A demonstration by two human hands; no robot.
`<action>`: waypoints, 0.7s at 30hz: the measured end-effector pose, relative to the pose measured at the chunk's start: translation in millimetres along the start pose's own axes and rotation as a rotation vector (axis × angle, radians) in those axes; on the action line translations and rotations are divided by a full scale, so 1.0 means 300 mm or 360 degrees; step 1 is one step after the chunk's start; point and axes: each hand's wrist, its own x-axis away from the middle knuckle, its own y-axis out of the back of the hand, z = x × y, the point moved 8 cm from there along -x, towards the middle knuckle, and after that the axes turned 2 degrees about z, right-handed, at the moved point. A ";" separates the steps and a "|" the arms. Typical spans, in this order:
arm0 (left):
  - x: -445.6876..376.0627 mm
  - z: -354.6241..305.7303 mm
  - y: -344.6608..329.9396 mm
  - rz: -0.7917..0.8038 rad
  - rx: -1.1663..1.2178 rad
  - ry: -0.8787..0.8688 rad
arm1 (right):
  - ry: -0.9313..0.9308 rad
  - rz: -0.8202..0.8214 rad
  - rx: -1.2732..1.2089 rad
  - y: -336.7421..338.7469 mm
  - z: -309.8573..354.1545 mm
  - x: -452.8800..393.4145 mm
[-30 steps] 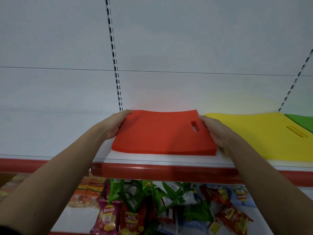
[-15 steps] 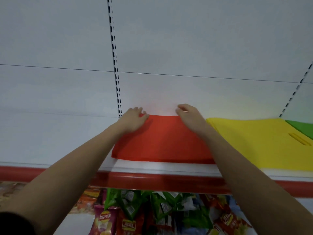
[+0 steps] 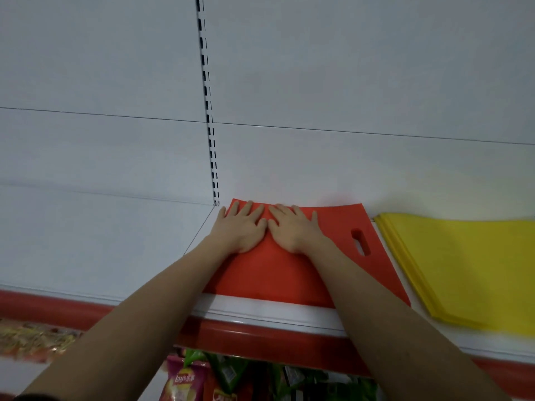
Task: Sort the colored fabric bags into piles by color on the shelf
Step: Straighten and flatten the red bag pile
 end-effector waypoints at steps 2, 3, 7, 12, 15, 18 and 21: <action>0.000 -0.002 -0.001 -0.0004 -0.0050 -0.0003 | -0.0009 0.0015 -0.0007 -0.001 -0.002 0.002; -0.001 -0.004 0.005 -0.0006 -0.0066 -0.0010 | -0.0011 0.0028 -0.0019 -0.003 -0.002 0.003; -0.022 0.005 -0.007 0.0021 -0.0152 -0.0064 | 0.0012 0.0069 -0.0024 0.002 -0.008 0.013; -0.022 0.010 -0.015 0.0047 -0.0159 -0.0070 | 0.0015 0.0070 0.0001 0.012 -0.054 0.041; -0.023 0.003 -0.018 0.0072 -0.0205 -0.0106 | 0.0002 0.0066 0.0010 0.017 -0.065 0.050; -0.024 0.012 -0.011 0.0051 -0.0187 -0.0077 | -0.0044 0.0083 0.0020 0.023 -0.101 0.065; -0.012 0.000 -0.006 0.0052 -0.0150 -0.0050 | -0.0087 0.0105 0.0056 0.029 -0.142 0.087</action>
